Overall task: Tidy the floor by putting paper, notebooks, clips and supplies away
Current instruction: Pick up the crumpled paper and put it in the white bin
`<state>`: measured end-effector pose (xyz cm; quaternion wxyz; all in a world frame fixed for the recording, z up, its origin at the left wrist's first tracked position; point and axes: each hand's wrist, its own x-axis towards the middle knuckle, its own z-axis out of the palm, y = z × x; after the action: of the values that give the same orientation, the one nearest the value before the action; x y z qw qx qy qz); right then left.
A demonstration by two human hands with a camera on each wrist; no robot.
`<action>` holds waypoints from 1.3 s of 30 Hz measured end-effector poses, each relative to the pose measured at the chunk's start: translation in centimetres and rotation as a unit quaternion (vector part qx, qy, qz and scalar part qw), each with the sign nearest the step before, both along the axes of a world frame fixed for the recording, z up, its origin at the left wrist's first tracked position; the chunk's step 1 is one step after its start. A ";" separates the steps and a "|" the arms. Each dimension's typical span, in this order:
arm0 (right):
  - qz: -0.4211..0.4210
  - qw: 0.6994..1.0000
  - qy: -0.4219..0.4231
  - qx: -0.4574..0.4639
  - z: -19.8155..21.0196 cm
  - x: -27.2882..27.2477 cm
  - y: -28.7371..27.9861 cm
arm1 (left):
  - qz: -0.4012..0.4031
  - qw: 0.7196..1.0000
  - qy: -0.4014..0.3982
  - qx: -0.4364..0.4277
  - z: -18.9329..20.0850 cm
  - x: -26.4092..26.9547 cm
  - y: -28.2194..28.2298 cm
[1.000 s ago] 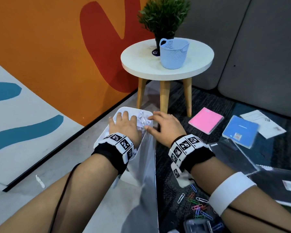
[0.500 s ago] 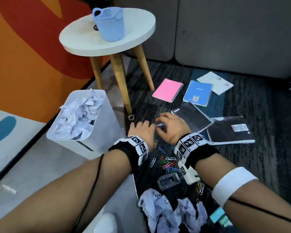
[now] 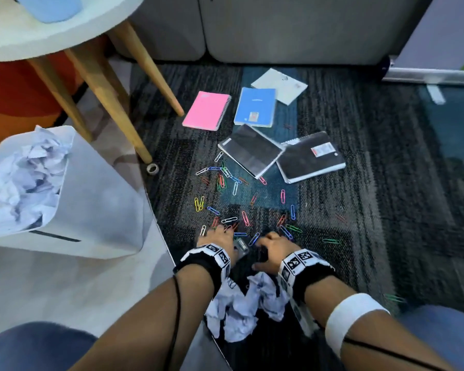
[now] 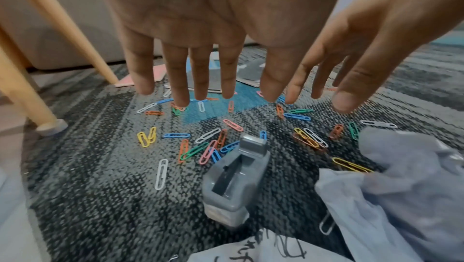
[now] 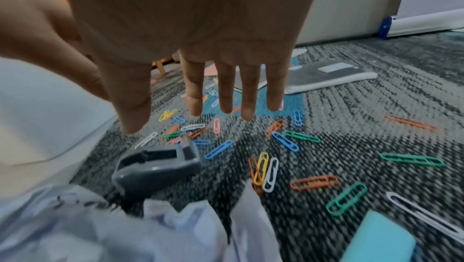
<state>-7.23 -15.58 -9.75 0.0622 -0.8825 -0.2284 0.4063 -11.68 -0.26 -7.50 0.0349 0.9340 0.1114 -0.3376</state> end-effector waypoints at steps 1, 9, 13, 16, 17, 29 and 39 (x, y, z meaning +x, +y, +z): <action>0.005 1.000 0.014 -0.008 -0.4 -0.3 -0.4 | -0.016 1.000 0.000 0.000 -0.4 0.0 -0.6; 0.081 0.991 0.088 -0.055 -2.0 -3.6 -1.3 | -0.107 0.993 0.040 -0.033 -2.3 -0.2 -4.1; 0.089 0.990 0.089 -0.060 -3.0 -5.8 -0.4 | -0.106 0.991 0.061 -0.047 -2.9 -0.4 -4.7; 0.065 0.987 0.115 -0.093 -3.6 -6.8 -0.2 | -0.102 0.991 0.056 -0.065 -2.8 -0.6 -4.3; 0.069 0.985 0.118 -0.104 -3.3 -6.9 -0.2 | -0.098 0.992 0.049 -0.064 -2.8 -0.7 -4.1; -0.131 0.988 -0.001 0.077 0.8 -1.0 -0.3 | 0.007 0.987 -0.027 -0.158 0.0 0.0 -2.7; -0.265 0.934 -0.061 0.233 7.3 3.7 2.5 | 0.098 0.937 -0.206 -0.265 4.0 1.2 -0.7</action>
<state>-3.48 -13.06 -2.46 0.3568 -0.8951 -0.0780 0.2558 -10.49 -0.93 -3.49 0.3368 0.9242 0.0994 -0.1499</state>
